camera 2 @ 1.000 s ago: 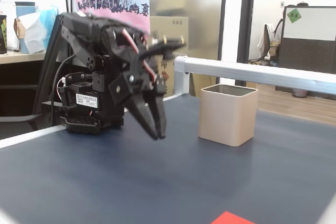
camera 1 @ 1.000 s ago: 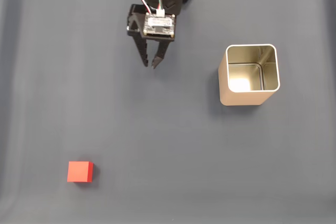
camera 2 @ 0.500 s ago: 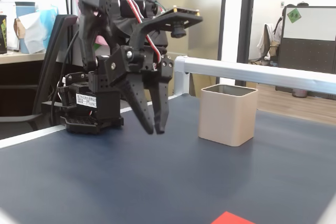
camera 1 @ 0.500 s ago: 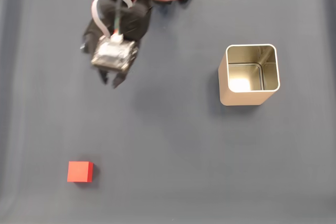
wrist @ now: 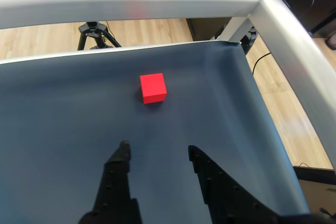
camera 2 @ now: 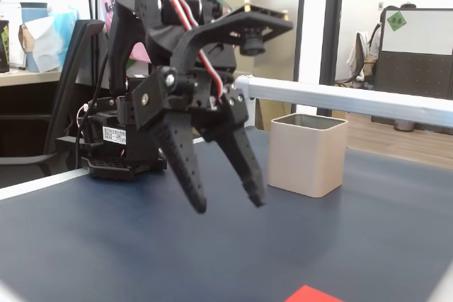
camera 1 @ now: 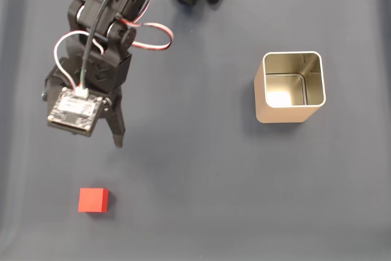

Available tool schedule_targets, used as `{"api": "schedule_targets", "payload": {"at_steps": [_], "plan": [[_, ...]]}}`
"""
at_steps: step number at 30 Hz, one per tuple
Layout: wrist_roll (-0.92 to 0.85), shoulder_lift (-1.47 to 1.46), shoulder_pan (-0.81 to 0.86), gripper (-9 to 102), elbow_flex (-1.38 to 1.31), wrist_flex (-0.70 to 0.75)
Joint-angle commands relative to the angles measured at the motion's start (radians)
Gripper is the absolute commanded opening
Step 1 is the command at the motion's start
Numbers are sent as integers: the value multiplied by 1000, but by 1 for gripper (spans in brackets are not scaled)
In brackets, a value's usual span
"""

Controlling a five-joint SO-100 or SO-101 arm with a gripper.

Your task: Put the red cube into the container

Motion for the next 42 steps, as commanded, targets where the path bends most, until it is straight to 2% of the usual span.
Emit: {"api": "schedule_targets", "payload": {"at_steps": [1,5,10,21,42], "plan": [[6,-17,12,40,-63,-95],[25,-81,14,46,-86,-164],[34,-166,0,47,-100,-293],[67,-394,-44,48,-279,-428],[91,-600,-87,47,-433,-492]]}}
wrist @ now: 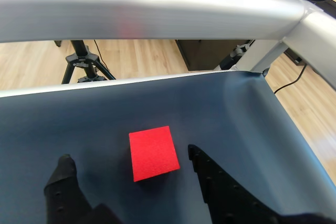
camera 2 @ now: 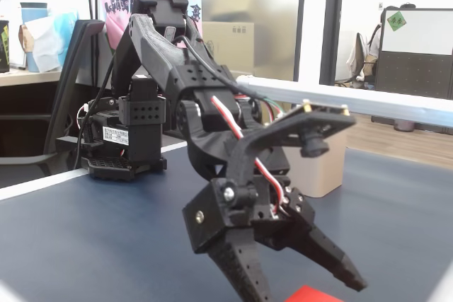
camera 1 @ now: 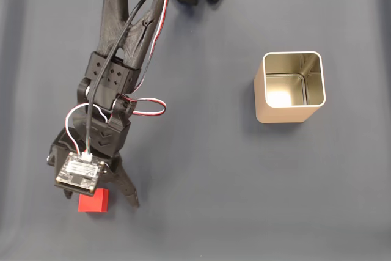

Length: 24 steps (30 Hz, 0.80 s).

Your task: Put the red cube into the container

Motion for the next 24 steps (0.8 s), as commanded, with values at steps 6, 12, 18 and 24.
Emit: {"api": "schedule_targets", "payload": {"at_steps": [6,12,18,24], "plan": [[21,12,-17,46,-51,-32],[21,14,-20,45,-51,-32],[29,14,-26,41,-51,-31],[31,20,-34,31,-48,-23]]}}
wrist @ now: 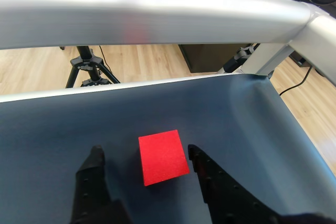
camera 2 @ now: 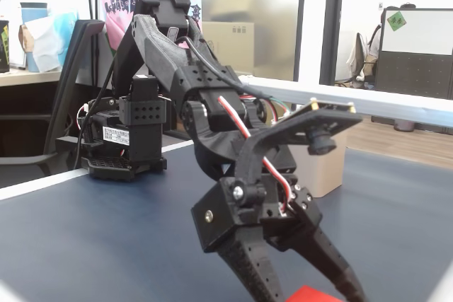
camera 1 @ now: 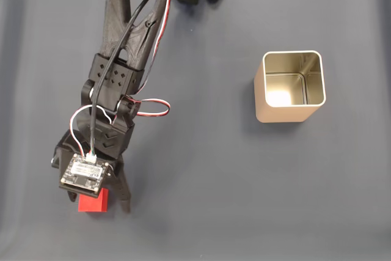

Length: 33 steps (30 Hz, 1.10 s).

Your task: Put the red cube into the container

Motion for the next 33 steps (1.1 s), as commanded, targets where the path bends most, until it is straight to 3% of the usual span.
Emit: {"api": "schedule_targets", "payload": {"at_steps": [1,21,28,33], "plan": [[15,21,-15,29,-46,-11],[37,54,-17,2,-110,163],[35,75,-18,0,-107,195],[89,183,-35,0,-86,318]]}}
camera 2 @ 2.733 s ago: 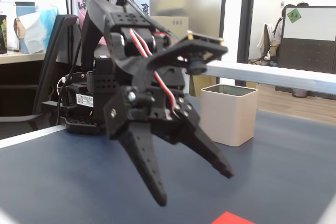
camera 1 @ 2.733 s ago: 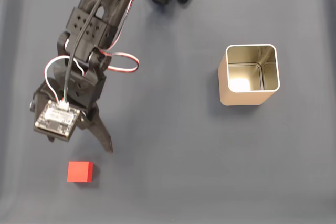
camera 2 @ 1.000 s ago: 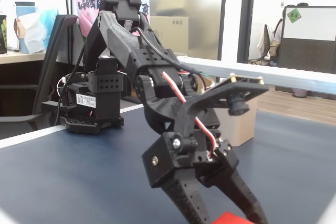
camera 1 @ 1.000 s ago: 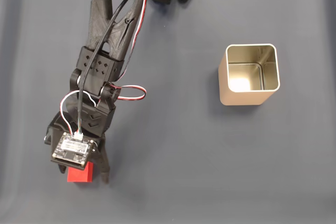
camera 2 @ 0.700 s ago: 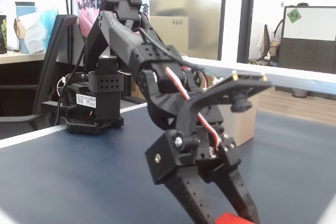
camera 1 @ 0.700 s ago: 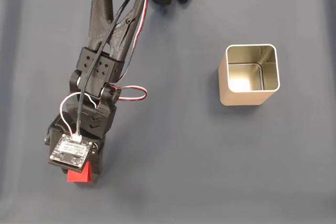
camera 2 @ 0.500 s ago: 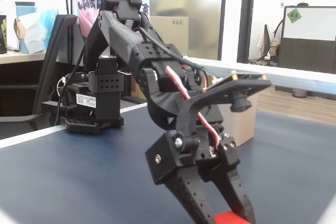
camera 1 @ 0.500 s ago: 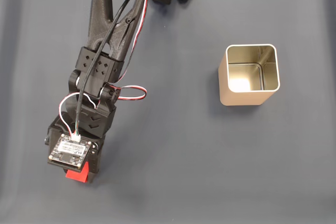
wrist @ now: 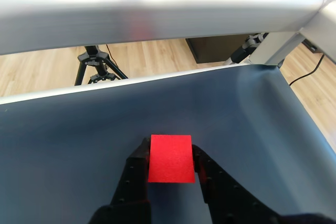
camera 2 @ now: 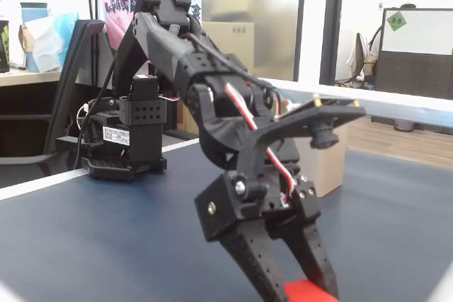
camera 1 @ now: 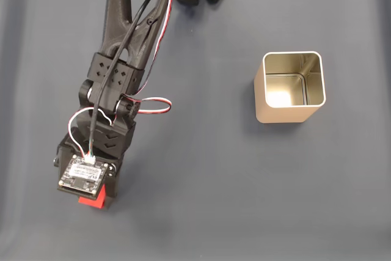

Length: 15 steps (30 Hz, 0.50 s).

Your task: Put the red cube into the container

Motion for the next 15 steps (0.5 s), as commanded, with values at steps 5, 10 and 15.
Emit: {"api": "schedule_targets", "payload": {"at_steps": [5,10,15], "plan": [[77,331,-64,0,74,192],[78,546,-150,0,218,278],[81,776,-298,0,362,422]]}}
